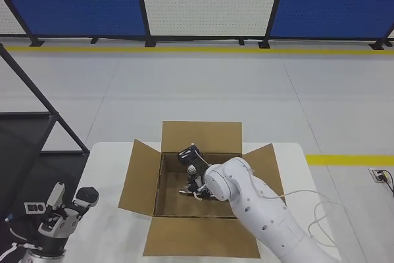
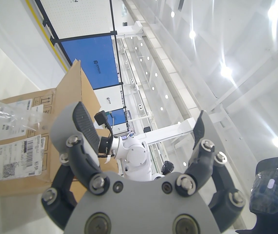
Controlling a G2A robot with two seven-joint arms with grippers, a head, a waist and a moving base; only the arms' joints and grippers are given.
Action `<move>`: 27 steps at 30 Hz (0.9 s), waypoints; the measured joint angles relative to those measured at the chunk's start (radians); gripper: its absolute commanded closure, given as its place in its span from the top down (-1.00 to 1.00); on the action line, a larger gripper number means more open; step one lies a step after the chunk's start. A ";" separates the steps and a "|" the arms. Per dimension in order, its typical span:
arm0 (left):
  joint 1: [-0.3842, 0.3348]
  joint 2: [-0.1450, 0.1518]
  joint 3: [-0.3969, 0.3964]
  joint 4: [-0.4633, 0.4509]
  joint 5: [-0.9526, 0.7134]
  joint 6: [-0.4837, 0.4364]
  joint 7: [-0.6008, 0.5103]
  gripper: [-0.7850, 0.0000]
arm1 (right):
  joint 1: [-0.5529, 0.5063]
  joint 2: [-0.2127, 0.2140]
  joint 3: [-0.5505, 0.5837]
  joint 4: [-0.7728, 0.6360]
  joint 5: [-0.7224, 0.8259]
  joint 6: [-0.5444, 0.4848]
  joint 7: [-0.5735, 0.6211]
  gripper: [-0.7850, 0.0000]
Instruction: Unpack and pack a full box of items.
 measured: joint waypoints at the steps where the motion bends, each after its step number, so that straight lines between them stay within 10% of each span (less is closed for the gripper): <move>1: 0.000 0.000 -0.001 0.001 -0.001 0.000 0.000 1.00 | 0.006 -0.005 -0.004 0.013 0.005 0.004 -0.006 1.00; 27: 0.008 -0.004 -0.006 0.003 -0.006 0.003 0.004 1.00 | 0.007 -0.001 0.031 0.057 -0.070 -0.028 0.033 1.00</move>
